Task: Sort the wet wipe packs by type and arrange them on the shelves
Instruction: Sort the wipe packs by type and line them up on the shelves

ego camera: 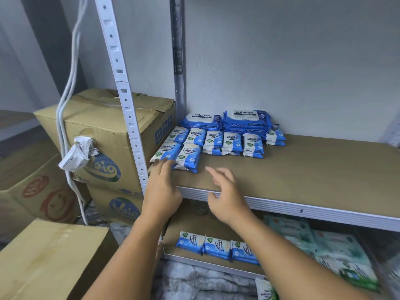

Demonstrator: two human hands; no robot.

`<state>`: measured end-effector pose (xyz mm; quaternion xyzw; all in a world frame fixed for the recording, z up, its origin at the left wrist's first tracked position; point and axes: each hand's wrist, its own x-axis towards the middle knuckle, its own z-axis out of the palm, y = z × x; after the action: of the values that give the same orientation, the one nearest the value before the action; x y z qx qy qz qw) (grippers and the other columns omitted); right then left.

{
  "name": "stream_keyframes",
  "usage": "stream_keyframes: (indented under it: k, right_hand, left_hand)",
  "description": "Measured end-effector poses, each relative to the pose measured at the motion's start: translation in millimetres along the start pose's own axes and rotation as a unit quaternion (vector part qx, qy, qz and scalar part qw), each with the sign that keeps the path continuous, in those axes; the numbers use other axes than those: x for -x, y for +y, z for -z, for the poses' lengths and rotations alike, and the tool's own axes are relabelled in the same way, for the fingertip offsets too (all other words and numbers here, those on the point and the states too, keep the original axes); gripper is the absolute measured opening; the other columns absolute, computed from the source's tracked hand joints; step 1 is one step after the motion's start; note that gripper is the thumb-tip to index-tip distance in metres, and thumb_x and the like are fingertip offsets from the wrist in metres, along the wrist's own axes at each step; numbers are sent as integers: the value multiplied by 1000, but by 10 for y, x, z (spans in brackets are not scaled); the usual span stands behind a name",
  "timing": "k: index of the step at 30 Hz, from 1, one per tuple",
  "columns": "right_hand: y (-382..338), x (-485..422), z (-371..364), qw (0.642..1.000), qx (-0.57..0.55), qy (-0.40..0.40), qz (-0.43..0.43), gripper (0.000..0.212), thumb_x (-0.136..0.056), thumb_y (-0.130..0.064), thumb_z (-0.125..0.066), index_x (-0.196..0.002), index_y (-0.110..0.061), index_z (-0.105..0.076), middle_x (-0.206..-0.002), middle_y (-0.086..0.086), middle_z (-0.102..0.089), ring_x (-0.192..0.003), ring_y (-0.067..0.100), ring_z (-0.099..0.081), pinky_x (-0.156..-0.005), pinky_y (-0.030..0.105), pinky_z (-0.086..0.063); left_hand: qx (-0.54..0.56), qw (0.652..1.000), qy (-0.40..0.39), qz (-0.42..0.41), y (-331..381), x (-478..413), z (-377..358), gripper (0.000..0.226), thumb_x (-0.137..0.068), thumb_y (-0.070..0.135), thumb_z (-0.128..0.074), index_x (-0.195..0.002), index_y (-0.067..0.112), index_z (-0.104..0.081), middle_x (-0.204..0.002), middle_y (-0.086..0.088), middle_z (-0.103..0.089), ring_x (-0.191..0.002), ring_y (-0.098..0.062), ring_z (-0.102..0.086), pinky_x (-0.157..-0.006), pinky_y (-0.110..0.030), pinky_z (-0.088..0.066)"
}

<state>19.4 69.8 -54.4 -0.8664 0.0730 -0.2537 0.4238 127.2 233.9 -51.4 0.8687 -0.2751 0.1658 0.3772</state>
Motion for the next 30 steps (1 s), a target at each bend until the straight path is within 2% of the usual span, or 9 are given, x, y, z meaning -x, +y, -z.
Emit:
stream_keyframes:
  k: [2,4,6,10,12,16,21,24,30]
  right_hand:
    - [87,392,143,993,24,101,49,45,-78,0,-47,-113,-15,-72,-109,-7,-56,-96,7,-59,-80,18,-49]
    - [225,730,255,986,54,151,36,35,-72,1,-48,-90,-15,-73,-91,-11,-58,-75,7,-57,-66,21,-47]
    - [346,957,320,988,68,130,-40,35,-69,2,-51,-81,-24,-70,-84,-15,-58,-69,7,-56,-63,27,-49]
    - [581,1235,416,968,72,7,-239,33,-71,-10,-57,-80,-41,-63,-85,-15,-63,-78,7,-62,-80,37,-56]
    - [676,1323,499,946,71,-30,-315,30,-74,-17,-58,-94,-38,-67,-89,-14,-67,-84,9,-65,-85,32,-55]
    - [853,1392,622,922,52,-33,-381,32,-84,-10,-60,-113,-21,-66,-104,-3,-66,-90,13,-61,-74,22,-44]
    - [1032,1402,635,891,62,-31,-448,13,-80,-13,-57,-86,-10,-69,-81,5,-64,-71,19,-58,-55,26,-44]
    - [1164,1371,559,869,44,-13,-493,15,-80,-17,-56,-82,-10,-69,-77,9,-66,-71,26,-65,-63,40,-59]
    - [1677,1329,341,805,-62,34,-589,23,-83,-36,-64,-95,-16,-65,-89,10,-66,-80,29,-68,-75,41,-62]
  left_hand:
    - [4,998,60,13,121,188,24,31,-70,-3,-55,-96,13,-50,-110,-5,-51,-107,-27,-47,-83,-33,-40]
    - [9,996,83,37,239,356,53,23,-71,-1,-56,-78,17,-44,-89,0,-48,-87,-25,-44,-70,-34,-34]
    - [16,996,48,67,333,539,62,24,-72,3,-55,-71,21,-40,-77,3,-47,-75,-23,-43,-62,-34,-33]
    - [9,982,-95,160,526,855,21,13,-74,10,-53,-66,21,-51,-69,3,-58,-66,-16,-54,-56,-30,-40]
    - [-6,977,-164,136,591,980,-67,14,-76,11,-52,-70,22,-59,-75,6,-63,-70,-12,-57,-60,-27,-44]
    - [-5,968,-244,60,646,1128,-304,25,-79,15,-54,-96,21,-71,-97,3,-65,-88,-17,-61,-80,-30,-51]
    - [-38,954,-295,40,648,1137,-574,35,-86,18,-54,-119,15,-65,-117,-1,-66,-107,-18,-62,-87,-31,-52]
    - [-56,944,-322,51,544,1088,-777,45,-85,21,-53,-130,19,-61,-130,1,-64,-119,-19,-58,-98,-30,-48]
    - [-77,916,-382,97,202,955,-1294,58,-89,22,-51,-146,25,-47,-135,-3,-63,-117,-25,-59,-93,-30,-48]
